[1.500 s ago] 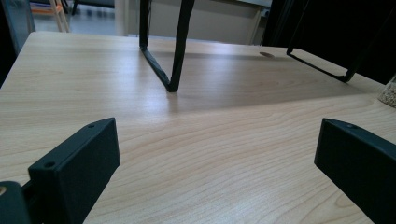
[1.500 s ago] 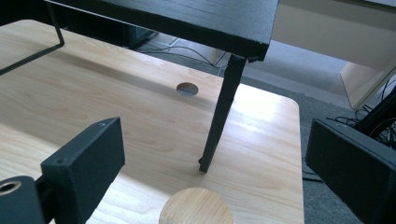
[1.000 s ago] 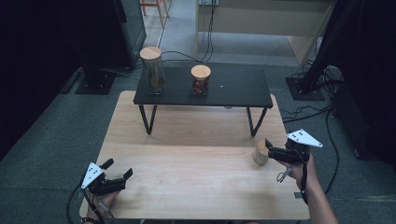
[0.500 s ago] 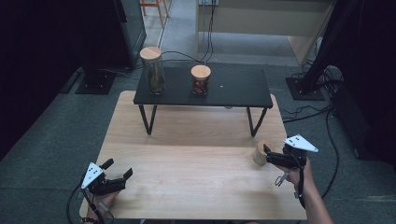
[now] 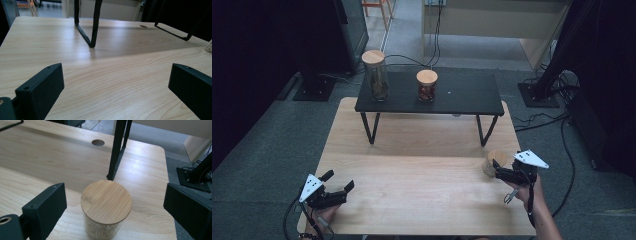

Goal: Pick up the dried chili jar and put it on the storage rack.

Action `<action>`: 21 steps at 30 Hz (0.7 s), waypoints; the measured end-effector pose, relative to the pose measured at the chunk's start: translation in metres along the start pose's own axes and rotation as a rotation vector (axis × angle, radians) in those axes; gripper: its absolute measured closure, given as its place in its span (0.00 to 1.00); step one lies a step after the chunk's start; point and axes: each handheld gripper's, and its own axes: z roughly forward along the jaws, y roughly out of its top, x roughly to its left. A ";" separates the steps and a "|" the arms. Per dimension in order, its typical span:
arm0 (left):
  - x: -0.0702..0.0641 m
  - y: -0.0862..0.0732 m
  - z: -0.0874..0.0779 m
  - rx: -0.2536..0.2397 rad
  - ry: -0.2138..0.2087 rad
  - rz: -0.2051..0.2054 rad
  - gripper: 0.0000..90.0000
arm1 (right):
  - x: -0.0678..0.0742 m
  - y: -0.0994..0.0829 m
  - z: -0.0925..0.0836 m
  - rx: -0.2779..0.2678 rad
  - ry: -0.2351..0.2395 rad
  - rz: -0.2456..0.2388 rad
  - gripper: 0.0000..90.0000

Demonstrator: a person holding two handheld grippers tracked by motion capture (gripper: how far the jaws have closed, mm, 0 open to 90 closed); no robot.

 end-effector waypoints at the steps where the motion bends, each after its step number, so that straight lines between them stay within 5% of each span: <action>1: 0.000 0.000 0.000 0.000 0.000 0.000 0.00 | 0.000 -0.001 0.001 0.003 0.000 0.002 0.05; 21: -0.001 0.001 0.001 0.006 0.002 0.004 0.00 | 0.005 -0.030 0.019 0.044 0.004 0.018 0.05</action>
